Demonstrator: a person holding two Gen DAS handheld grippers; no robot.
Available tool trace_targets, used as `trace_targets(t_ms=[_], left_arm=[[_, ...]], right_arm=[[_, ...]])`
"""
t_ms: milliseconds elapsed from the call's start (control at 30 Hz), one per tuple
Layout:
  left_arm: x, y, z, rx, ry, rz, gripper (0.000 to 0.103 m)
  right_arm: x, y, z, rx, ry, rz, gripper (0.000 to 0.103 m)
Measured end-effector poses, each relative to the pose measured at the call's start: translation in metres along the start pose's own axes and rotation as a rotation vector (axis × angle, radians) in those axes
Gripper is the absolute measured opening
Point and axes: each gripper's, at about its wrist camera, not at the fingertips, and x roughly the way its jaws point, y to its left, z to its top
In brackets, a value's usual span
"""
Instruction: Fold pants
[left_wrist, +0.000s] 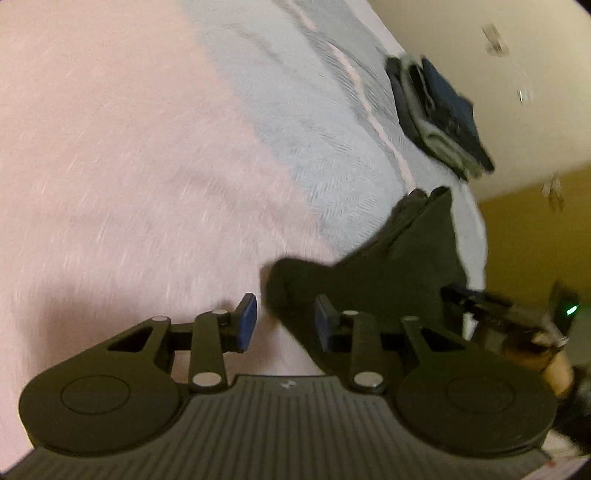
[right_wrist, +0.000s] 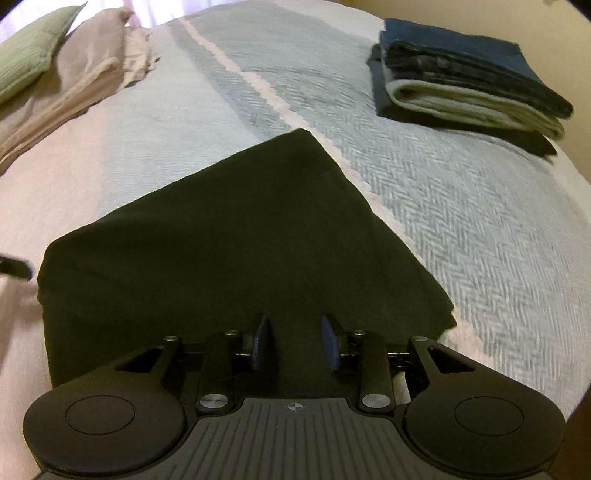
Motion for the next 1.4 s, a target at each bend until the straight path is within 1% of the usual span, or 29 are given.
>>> trace_targets(t_ms=[67,133,200,233,300,333,367,400,467,567,633,700,800,867,933,1000,1100,1167,1233,1333,1400], left_arm=[[0.000,0.005,-0.015,-0.055,0.017,-0.029,0.028],[0.010,0.010,-0.024,-0.103,0.017,-0.064,0.028],[0.026,0.013,-0.022,-0.138,0.003,-0.102,0.028],[0.034,0.014,-0.016,-0.137,-0.009,-0.106,0.028],[0.046,0.012,0.003,-0.104,-0.013,-0.085,0.029],[0.046,0.012,0.013,-0.087,-0.029,-0.062,0.029],[0.041,0.015,0.023,-0.083,-0.069,-0.037,0.025],[0.031,0.020,0.034,-0.104,-0.112,-0.015,0.025],[0.013,0.024,0.052,-0.119,-0.159,0.009,0.025],[-0.018,0.011,0.061,-0.071,-0.179,0.052,0.025],[-0.037,-0.005,0.053,-0.023,-0.169,0.078,0.025],[-0.051,-0.020,0.037,0.002,-0.161,0.096,0.025],[-0.066,-0.037,0.006,-0.002,-0.153,0.100,0.025],[-0.076,-0.049,-0.016,0.003,-0.138,0.108,0.026],[-0.079,-0.066,-0.038,0.030,-0.126,0.128,0.028],[-0.081,-0.080,-0.055,0.058,-0.106,0.145,0.029],[-0.080,-0.105,-0.077,0.139,-0.085,0.190,0.034],[-0.079,-0.120,-0.086,0.188,-0.074,0.214,0.035],[-0.075,-0.133,-0.093,0.221,-0.058,0.224,0.040],[-0.070,-0.155,-0.102,0.281,-0.039,0.243,0.041],[-0.067,-0.171,-0.104,0.305,-0.042,0.246,0.048]], right_arm=[[-0.001,0.004,-0.003,0.001,-0.003,-0.012,0.031],[0.000,0.006,-0.005,-0.006,-0.009,-0.021,0.031],[0.003,0.006,-0.006,-0.014,-0.010,-0.023,0.032],[0.004,0.005,-0.006,-0.020,-0.011,-0.021,0.032],[0.006,0.003,-0.007,-0.038,-0.020,-0.011,0.032],[0.006,0.002,-0.008,-0.046,-0.026,-0.004,0.032],[0.007,0.000,-0.010,-0.052,-0.031,0.003,0.032],[0.007,-0.002,-0.011,-0.051,-0.033,0.010,0.032],[0.005,-0.005,-0.012,-0.045,-0.032,0.020,0.032],[0.001,-0.009,-0.010,-0.002,-0.015,0.042,0.033],[-0.006,-0.013,-0.008,0.045,0.008,0.064,0.034],[-0.014,-0.015,-0.009,0.077,0.040,0.077,0.034],[-0.028,-0.015,-0.016,0.101,0.111,0.059,0.035],[-0.044,-0.016,-0.023,0.139,0.140,0.042,0.036],[-0.067,-0.020,-0.033,0.180,0.131,0.047,0.039],[-0.093,-0.021,-0.045,0.209,0.114,0.043,0.047],[-0.126,-0.022,-0.062,0.244,0.083,0.042,0.054],[-0.147,-0.025,-0.075,0.263,0.062,0.046,0.056],[-0.164,-0.027,-0.081,0.259,0.039,0.039,0.058],[-0.183,-0.034,-0.083,0.235,0.011,0.030,0.059],[-0.189,-0.042,-0.078,0.207,-0.003,0.028,0.061]])
